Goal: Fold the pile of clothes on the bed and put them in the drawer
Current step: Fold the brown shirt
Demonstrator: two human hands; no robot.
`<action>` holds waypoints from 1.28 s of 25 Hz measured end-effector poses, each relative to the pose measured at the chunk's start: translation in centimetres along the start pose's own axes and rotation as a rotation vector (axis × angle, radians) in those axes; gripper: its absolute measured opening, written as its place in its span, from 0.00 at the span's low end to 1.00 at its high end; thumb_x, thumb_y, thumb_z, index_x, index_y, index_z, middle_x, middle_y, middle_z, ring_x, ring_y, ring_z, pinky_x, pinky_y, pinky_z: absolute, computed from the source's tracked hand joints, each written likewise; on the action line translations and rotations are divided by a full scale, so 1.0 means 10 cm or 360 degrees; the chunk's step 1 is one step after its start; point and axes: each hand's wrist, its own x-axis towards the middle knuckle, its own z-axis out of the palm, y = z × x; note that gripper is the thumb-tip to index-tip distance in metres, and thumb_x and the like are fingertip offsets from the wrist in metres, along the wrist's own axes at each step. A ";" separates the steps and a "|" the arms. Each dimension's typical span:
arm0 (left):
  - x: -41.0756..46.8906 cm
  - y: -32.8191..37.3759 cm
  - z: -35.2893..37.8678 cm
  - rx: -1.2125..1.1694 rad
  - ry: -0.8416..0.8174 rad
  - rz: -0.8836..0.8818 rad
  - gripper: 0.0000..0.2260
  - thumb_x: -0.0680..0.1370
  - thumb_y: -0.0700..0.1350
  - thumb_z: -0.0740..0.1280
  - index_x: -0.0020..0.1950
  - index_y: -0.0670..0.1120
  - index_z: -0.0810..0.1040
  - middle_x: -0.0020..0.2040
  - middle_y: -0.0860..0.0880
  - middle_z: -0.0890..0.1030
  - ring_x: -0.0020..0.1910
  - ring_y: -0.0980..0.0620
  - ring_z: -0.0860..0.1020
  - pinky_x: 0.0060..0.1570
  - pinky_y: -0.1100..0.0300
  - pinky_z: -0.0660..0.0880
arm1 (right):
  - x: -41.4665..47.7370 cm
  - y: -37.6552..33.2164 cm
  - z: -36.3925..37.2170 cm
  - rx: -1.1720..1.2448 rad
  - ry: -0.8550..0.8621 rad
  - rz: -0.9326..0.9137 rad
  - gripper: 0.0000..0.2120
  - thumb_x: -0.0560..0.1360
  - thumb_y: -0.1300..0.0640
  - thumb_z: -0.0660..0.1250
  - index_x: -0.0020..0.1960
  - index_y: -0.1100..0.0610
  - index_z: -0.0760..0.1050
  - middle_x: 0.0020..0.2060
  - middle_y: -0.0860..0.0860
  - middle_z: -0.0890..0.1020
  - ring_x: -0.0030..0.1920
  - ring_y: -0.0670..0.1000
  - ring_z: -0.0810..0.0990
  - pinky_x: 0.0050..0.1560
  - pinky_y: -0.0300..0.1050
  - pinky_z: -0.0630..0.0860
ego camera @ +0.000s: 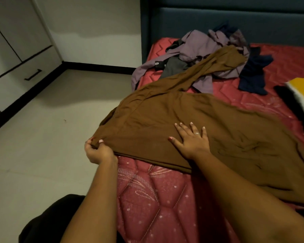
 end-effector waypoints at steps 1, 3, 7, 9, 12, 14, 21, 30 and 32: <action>-0.01 0.00 -0.01 0.0070 0.0008 0.0049 0.16 0.76 0.31 0.62 0.60 0.46 0.77 0.61 0.43 0.77 0.55 0.48 0.78 0.53 0.67 0.76 | -0.03 0.20 -0.06 -0.0057 -0.0058 0.0036 0.34 0.74 0.28 0.42 0.77 0.39 0.46 0.77 0.40 0.52 0.78 0.49 0.45 0.73 0.60 0.36; -0.07 0.01 -0.06 0.0318 -0.0042 0.0160 0.23 0.77 0.31 0.58 0.69 0.48 0.71 0.69 0.41 0.71 0.63 0.45 0.74 0.56 0.65 0.71 | -0.14 0.64 -0.23 -0.0192 -0.0149 0.0097 0.34 0.75 0.28 0.41 0.77 0.39 0.44 0.78 0.42 0.50 0.78 0.50 0.44 0.73 0.62 0.36; -0.48 0.05 -0.22 0.1242 -0.0709 0.0920 0.25 0.79 0.40 0.62 0.75 0.50 0.63 0.78 0.38 0.52 0.75 0.39 0.56 0.71 0.39 0.55 | -0.63 1.70 -0.50 -0.0160 -0.0294 0.0547 0.35 0.74 0.28 0.45 0.77 0.37 0.40 0.78 0.45 0.44 0.77 0.55 0.39 0.71 0.67 0.38; -0.89 0.00 -0.26 0.1697 -0.1319 0.1317 0.25 0.80 0.55 0.62 0.75 0.51 0.64 0.78 0.43 0.54 0.77 0.43 0.52 0.70 0.33 0.48 | -0.92 2.11 -0.53 0.0222 -0.0367 0.0965 0.43 0.70 0.25 0.54 0.75 0.36 0.36 0.78 0.49 0.41 0.77 0.59 0.38 0.72 0.69 0.41; -1.55 -0.18 -0.30 0.2119 -0.2032 0.1898 0.38 0.69 0.76 0.45 0.76 0.60 0.60 0.78 0.52 0.57 0.77 0.49 0.54 0.70 0.37 0.48 | -1.18 2.35 -0.68 0.0748 -0.0335 0.1343 0.56 0.65 0.31 0.70 0.75 0.38 0.32 0.77 0.58 0.41 0.76 0.65 0.44 0.74 0.63 0.52; -1.82 -0.31 -0.31 0.2168 -0.2090 0.2014 0.42 0.66 0.79 0.40 0.75 0.63 0.59 0.78 0.54 0.59 0.77 0.51 0.56 0.70 0.38 0.50 | -1.25 2.33 -0.75 0.0773 -0.0337 0.1444 0.59 0.64 0.34 0.74 0.76 0.40 0.32 0.77 0.61 0.46 0.75 0.66 0.49 0.72 0.61 0.58; -2.17 -0.40 -0.26 0.2287 -0.2083 0.2057 0.32 0.72 0.70 0.43 0.75 0.64 0.57 0.78 0.54 0.58 0.77 0.49 0.56 0.67 0.34 0.54 | -1.17 2.31 -0.68 0.1002 -0.0059 0.1263 0.55 0.66 0.54 0.78 0.77 0.38 0.42 0.71 0.62 0.61 0.68 0.65 0.68 0.66 0.56 0.70; -2.56 -0.47 -0.20 0.2509 -0.2161 0.2106 0.27 0.73 0.57 0.52 0.74 0.62 0.62 0.73 0.49 0.68 0.73 0.41 0.65 0.59 0.28 0.64 | -1.11 2.26 -0.61 0.0791 -0.0121 0.1279 0.39 0.76 0.55 0.66 0.76 0.37 0.46 0.69 0.59 0.69 0.65 0.60 0.72 0.62 0.53 0.71; -2.63 -0.50 -0.19 0.2444 -0.2181 0.2151 0.26 0.76 0.55 0.56 0.75 0.64 0.57 0.76 0.50 0.64 0.75 0.42 0.61 0.62 0.29 0.61 | -1.09 2.26 -0.62 0.0811 -0.0161 0.1222 0.41 0.76 0.57 0.66 0.76 0.36 0.44 0.69 0.58 0.70 0.66 0.60 0.72 0.62 0.53 0.71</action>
